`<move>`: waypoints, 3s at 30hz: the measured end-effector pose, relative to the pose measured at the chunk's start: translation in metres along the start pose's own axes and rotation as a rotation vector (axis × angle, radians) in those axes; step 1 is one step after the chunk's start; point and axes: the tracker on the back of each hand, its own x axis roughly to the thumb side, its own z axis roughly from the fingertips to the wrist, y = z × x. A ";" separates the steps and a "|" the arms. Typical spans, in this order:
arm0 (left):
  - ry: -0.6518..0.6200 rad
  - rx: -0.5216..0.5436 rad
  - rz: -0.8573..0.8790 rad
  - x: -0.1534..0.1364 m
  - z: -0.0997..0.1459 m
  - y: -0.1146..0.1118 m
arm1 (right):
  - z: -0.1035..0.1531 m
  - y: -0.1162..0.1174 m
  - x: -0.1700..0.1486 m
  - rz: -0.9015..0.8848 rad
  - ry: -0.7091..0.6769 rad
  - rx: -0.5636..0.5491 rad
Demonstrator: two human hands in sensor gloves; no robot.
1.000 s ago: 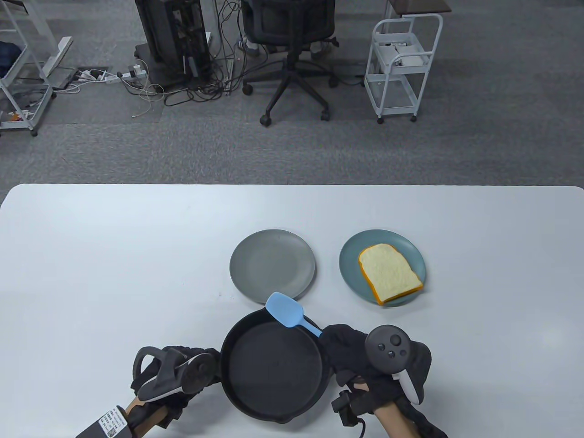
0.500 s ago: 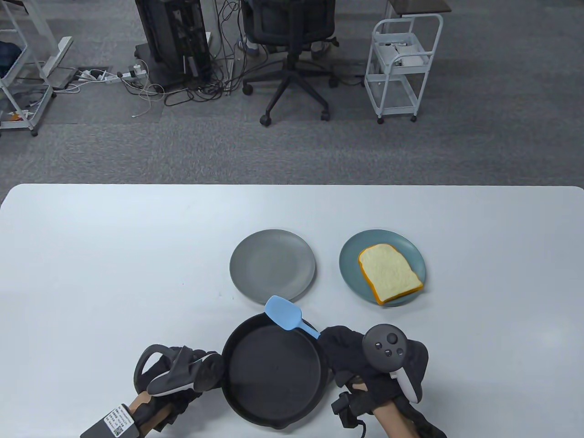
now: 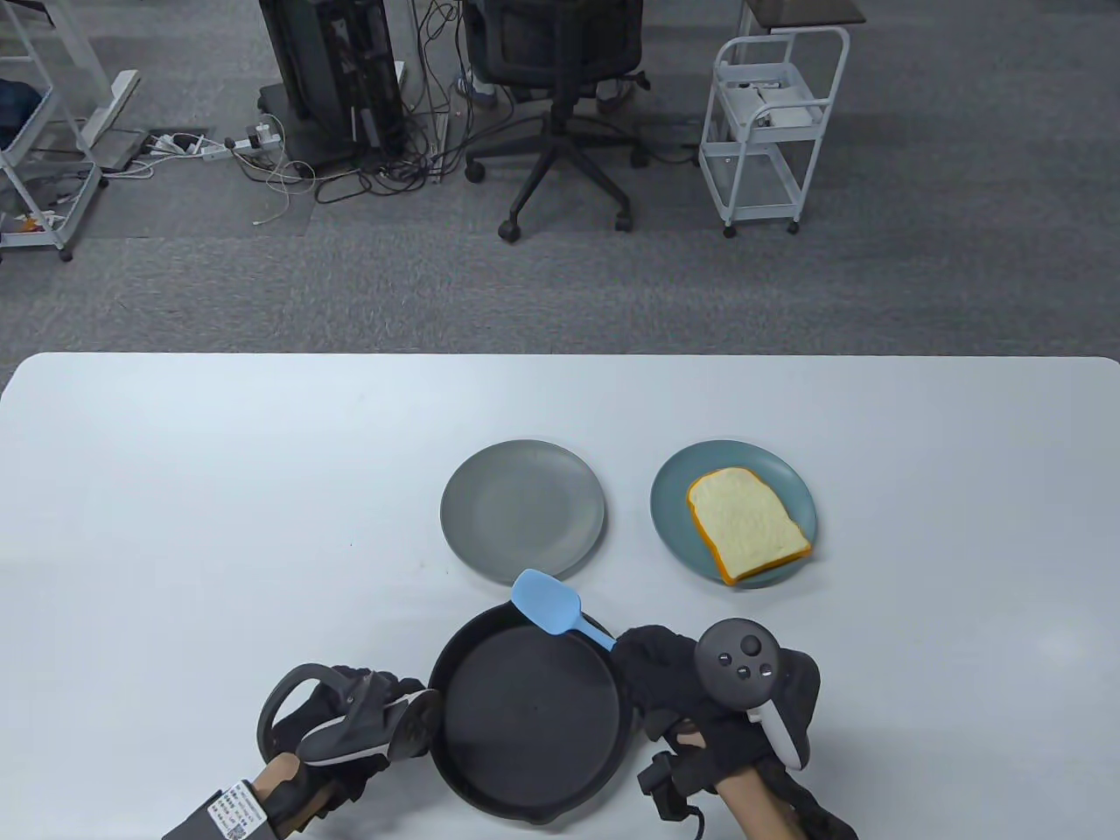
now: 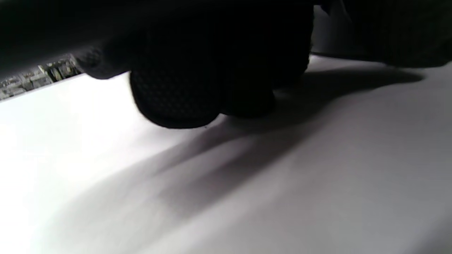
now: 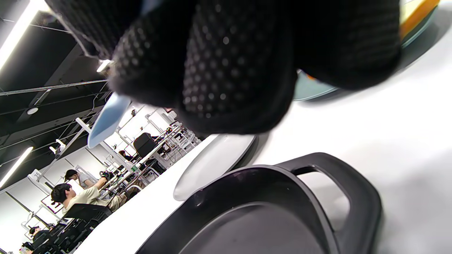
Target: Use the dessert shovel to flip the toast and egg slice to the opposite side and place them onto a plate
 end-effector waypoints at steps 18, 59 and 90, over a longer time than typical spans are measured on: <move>0.119 0.332 0.291 -0.064 0.034 0.030 | -0.003 0.003 -0.004 0.023 0.017 0.013; 0.225 0.199 0.338 -0.097 0.024 0.009 | -0.001 0.052 0.006 0.637 -0.015 0.133; 0.214 0.179 0.335 -0.094 0.025 0.013 | 0.004 -0.005 0.005 0.595 -0.120 -0.103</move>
